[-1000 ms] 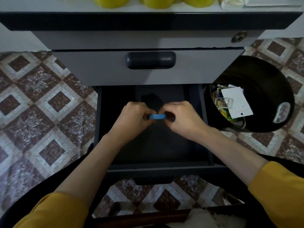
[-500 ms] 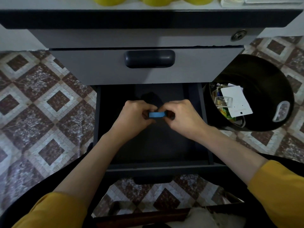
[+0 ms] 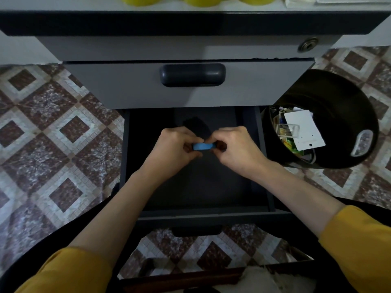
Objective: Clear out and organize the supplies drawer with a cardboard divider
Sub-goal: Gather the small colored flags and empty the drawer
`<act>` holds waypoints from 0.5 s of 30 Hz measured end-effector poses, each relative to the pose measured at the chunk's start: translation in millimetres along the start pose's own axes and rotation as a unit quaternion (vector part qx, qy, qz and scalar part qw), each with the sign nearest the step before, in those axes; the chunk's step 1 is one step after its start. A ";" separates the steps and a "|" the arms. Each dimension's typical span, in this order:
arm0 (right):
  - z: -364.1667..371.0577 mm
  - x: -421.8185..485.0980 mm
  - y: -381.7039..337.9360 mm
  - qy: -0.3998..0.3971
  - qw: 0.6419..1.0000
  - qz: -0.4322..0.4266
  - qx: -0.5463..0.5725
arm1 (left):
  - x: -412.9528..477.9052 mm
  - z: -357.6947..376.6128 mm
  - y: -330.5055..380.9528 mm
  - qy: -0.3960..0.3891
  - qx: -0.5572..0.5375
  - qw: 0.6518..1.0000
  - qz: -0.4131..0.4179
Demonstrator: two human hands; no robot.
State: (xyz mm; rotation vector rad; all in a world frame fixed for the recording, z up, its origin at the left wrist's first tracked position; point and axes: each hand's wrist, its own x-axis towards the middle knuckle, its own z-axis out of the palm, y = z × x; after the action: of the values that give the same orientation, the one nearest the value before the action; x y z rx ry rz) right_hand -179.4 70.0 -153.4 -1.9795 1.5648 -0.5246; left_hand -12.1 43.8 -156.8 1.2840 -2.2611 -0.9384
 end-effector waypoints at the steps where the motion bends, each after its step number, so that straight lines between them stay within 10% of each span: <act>1: 0.2 0.1 0.2 0.000 1.000 -0.003 -0.002 | -0.4 0.4 0.7 0.000 0.008 1.000 0.001; 15: 4.3 -1.1 1.2 0.002 1.000 -0.009 -0.029 | -1.7 1.9 0.5 -0.015 0.080 0.997 0.009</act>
State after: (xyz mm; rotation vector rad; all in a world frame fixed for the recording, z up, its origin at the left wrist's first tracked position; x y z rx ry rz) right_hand -177.9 71.7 -157.4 -2.0385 1.5818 -0.4960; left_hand -12.7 46.2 -157.8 1.3204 -2.4084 -0.7901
